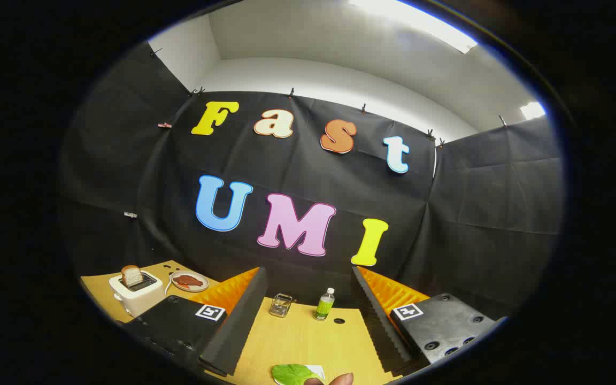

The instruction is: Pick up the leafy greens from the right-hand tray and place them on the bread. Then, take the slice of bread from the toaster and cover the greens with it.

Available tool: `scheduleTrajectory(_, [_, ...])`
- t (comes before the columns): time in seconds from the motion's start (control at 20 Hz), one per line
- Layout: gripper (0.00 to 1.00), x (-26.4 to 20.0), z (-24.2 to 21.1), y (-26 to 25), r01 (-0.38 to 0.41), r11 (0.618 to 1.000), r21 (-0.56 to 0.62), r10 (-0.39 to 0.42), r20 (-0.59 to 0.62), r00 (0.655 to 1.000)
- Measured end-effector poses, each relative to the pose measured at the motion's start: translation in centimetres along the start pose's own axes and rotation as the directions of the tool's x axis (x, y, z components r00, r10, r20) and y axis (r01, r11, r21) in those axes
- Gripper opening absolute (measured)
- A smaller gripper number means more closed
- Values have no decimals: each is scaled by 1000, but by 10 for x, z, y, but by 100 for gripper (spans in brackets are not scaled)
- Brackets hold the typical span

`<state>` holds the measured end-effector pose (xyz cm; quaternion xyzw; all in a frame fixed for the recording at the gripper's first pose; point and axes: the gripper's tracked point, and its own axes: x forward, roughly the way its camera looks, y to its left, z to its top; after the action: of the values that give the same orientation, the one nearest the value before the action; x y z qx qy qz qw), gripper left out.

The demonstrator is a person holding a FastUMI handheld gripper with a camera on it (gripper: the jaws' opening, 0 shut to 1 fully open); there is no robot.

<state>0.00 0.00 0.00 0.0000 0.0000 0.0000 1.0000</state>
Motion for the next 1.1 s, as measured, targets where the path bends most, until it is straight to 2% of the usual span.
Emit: scheduleTrajectory(1.1, [97, 2, -4, 2, -39, 999, 16, 39, -9, 999])
